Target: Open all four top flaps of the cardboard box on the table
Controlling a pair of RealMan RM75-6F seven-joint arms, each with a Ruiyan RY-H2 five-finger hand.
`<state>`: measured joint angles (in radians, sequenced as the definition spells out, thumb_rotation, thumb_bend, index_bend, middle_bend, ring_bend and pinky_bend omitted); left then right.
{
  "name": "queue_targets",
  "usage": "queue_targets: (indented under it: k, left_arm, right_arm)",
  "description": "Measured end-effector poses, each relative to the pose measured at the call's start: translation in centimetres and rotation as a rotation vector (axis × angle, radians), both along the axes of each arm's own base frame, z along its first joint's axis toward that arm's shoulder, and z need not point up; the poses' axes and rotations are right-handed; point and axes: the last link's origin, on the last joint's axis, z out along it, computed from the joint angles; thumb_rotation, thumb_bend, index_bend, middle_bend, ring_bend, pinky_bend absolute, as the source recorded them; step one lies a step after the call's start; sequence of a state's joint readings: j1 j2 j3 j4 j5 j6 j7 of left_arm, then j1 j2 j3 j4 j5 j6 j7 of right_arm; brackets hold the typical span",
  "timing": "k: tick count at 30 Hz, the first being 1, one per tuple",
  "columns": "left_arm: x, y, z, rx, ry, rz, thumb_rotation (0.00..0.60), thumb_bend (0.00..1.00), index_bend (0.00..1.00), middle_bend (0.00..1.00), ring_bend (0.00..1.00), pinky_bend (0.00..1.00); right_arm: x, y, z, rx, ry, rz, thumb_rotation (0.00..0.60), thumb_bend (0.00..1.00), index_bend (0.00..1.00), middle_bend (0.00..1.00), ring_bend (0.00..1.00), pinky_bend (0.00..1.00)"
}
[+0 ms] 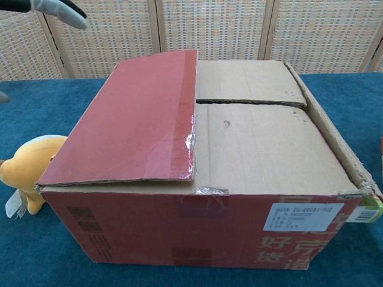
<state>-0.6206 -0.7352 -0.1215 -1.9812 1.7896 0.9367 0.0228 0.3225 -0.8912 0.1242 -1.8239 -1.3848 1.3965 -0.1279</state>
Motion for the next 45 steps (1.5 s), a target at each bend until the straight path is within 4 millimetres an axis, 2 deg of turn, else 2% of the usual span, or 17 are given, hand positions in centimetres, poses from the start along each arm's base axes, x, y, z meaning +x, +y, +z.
queue_targets:
  k: [6, 8, 11, 12, 14, 16, 18, 21, 25, 27, 32, 39, 45]
  left_arm:
    - [2.8, 1.3, -1.2, -0.101, -0.002, -0.034, 0.509, 0.25, 0.07, 0.00, 0.00, 0.00]
    - [3.6, 1.6, -1.6, -0.135, -0.013, -0.034, 0.511, 0.28, 0.07, 0.00, 0.00, 0.00]
    - [5.1, 2.2, -2.4, -0.192, -0.025, -0.039, 0.533, 0.51, 0.07, 0.00, 0.00, 0.00]
    - [5.8, 2.5, -2.7, -0.211, -0.024, -0.045, 0.551, 0.65, 0.07, 0.00, 0.00, 0.00]
    - [6.7, 2.9, -3.3, -0.236, -0.017, -0.055, 0.566, 0.82, 0.07, 0.00, 0.00, 0.00]
    - [7.6, 3.2, -3.9, -0.259, -0.010, -0.067, 0.564, 0.91, 0.07, 0.00, 0.00, 0.00]
    - [8.6, 3.5, -4.5, -0.280, -0.008, -0.076, 0.563, 0.95, 0.07, 0.00, 0.00, 0.00]
    - [9.8, 3.9, -5.4, -0.306, 0.002, -0.082, 0.559, 0.97, 0.07, 0.00, 0.00, 0.00]
    - [11.3, 4.3, -6.4, -0.336, 0.016, -0.080, 0.491, 1.00, 0.09, 0.00, 0.00, 0.00]
    - [11.9, 4.4, -6.9, -0.352, 0.022, -0.074, 0.484, 1.00, 0.11, 0.00, 0.00, 0.00]
    - [13.3, 4.7, -8.2, -0.382, 0.051, -0.072, 0.418, 1.00, 0.14, 0.00, 0.00, 0.00]
    - [14.5, 5.3, -9.9, -0.398, 0.080, -0.068, 0.419, 1.00, 0.21, 0.03, 0.00, 0.00]
    - [14.7, 5.7, -10.9, -0.399, 0.086, -0.053, 0.420, 1.00, 0.23, 0.07, 0.01, 0.00]
  right_arm:
    - [-1.3, 1.6, -0.3, -0.019, -0.017, -0.044, 0.600, 0.80, 0.14, 0.14, 0.00, 0.00]
    - [-1.6, 2.1, -0.4, -0.023, -0.024, -0.058, 0.600, 0.80, 0.14, 0.14, 0.00, 0.00]
    - [-2.0, 2.6, -0.3, -0.030, -0.035, -0.072, 0.600, 0.80, 0.14, 0.14, 0.00, 0.00]
    - [-2.1, 2.7, -0.3, -0.033, -0.038, -0.075, 0.600, 0.80, 0.14, 0.14, 0.00, 0.00]
    - [-2.3, 3.0, -0.3, -0.039, -0.044, -0.081, 0.600, 0.80, 0.14, 0.14, 0.00, 0.00]
    - [-2.5, 3.2, -0.2, -0.043, -0.048, -0.086, 0.600, 0.80, 0.14, 0.14, 0.00, 0.00]
    - [-2.7, 3.4, -0.2, -0.049, -0.052, -0.091, 0.600, 0.81, 0.14, 0.14, 0.00, 0.00]
    - [-2.9, 3.7, -0.1, -0.055, -0.055, -0.096, 0.600, 0.81, 0.14, 0.14, 0.00, 0.00]
    - [-3.1, 3.9, 0.0, -0.064, -0.059, -0.100, 0.600, 0.81, 0.14, 0.14, 0.00, 0.00]
    - [-3.2, 3.9, 0.0, -0.066, -0.062, -0.103, 0.600, 0.82, 0.14, 0.14, 0.00, 0.00]
    - [-3.4, 4.1, 0.1, -0.069, -0.066, -0.111, 0.600, 0.82, 0.14, 0.14, 0.00, 0.00]
    - [-3.6, 4.2, 0.1, -0.072, -0.071, -0.118, 0.600, 0.81, 0.14, 0.14, 0.00, 0.00]
    - [-3.8, 4.4, 0.3, -0.079, -0.073, -0.123, 0.600, 0.81, 0.14, 0.14, 0.00, 0.00]
